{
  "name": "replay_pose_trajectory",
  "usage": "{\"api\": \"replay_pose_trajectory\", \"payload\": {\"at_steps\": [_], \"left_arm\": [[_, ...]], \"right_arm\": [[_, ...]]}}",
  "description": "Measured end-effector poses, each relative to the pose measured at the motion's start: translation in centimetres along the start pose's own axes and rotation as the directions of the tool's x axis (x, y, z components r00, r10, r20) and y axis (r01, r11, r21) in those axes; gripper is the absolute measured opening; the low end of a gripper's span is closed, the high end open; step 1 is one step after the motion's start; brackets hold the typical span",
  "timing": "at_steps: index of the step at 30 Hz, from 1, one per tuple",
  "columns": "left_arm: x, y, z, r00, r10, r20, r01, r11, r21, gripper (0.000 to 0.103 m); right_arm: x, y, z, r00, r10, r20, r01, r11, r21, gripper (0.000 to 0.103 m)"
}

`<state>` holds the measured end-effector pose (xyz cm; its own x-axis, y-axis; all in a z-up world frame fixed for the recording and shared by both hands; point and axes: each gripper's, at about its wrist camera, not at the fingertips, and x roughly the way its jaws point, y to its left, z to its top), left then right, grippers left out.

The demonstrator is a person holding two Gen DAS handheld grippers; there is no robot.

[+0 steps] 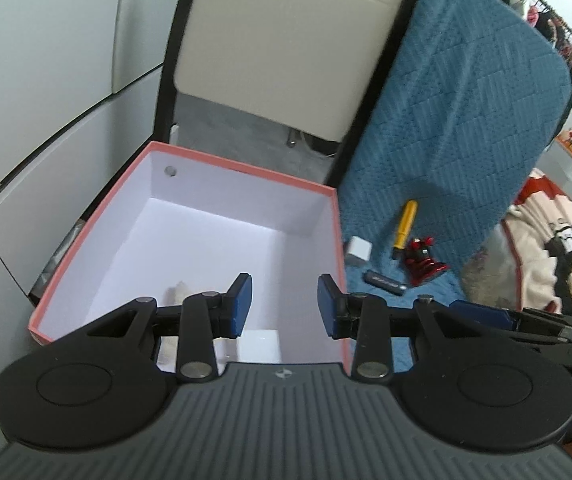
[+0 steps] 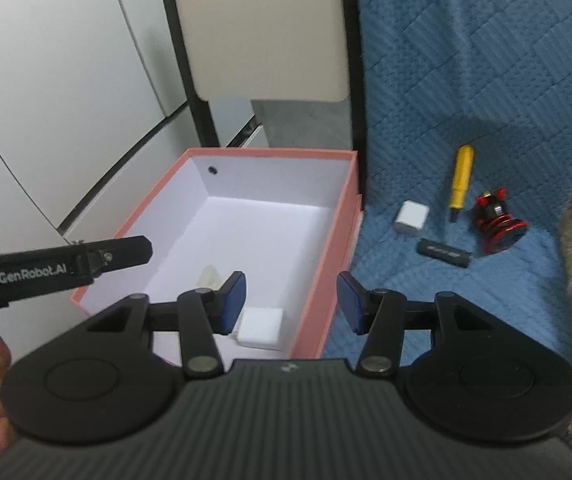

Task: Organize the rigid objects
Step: 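Open the left tool releasing the plush toy while the right tool releases the adapter, then withdraw both open tools from the box back toward the chair seat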

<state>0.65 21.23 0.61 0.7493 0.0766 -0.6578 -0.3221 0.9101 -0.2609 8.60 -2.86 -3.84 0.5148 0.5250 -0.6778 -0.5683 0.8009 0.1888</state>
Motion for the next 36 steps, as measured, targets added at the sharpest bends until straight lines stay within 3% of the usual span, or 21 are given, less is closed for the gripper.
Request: {"api": "replay_pose_trajectory", "payload": {"at_steps": [16, 36], "left_arm": [[-3.8, -7.7, -3.6, 0.994, -0.104, 0.013, 0.102, 0.990, 0.101, 0.041], [-6.5, -12.3, -8.5, 0.982, -0.189, -0.004, 0.187, 0.969, 0.162, 0.041]], "right_arm": [[-9.2, -5.0, -3.8, 0.988, -0.106, 0.114, 0.102, 0.994, 0.040, 0.054], [-15.0, -9.1, -10.1, 0.969, -0.211, 0.129, 0.196, 0.974, 0.117, 0.054]]}}
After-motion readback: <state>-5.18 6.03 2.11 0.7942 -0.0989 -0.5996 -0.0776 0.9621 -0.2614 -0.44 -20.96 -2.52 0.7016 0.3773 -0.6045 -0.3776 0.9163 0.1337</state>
